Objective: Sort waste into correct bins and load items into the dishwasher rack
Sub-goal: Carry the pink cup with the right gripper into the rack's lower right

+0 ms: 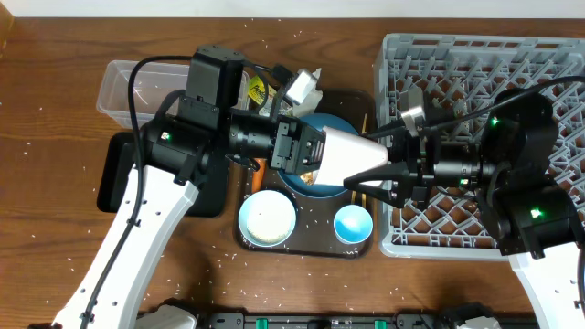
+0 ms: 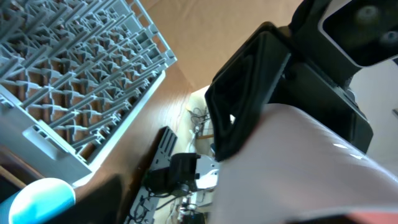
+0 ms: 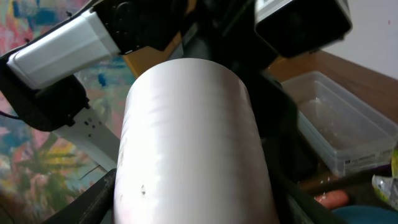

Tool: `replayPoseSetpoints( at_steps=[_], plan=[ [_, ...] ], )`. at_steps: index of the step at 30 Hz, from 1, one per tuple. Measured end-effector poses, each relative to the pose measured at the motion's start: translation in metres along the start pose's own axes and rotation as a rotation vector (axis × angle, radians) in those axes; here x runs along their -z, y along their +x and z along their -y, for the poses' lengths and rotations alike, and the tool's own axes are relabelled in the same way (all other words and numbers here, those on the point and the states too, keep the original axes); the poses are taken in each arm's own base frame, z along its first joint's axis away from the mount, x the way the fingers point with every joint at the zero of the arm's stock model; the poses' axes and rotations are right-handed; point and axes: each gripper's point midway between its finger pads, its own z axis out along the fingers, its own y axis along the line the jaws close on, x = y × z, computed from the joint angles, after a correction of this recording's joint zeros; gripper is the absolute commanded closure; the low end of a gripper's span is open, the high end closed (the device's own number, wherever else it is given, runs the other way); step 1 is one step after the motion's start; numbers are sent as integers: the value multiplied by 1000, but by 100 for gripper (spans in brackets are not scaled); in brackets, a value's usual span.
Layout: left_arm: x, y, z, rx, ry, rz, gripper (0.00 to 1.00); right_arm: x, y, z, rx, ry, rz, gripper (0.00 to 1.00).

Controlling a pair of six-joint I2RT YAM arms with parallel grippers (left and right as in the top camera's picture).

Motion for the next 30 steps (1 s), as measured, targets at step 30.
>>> replayPoseSetpoints(
  at_steps=[30],
  plan=[
    [47,-25,-32,99,-104,146,2,321,198,112,-1193,1745,-15,50]
  ],
)
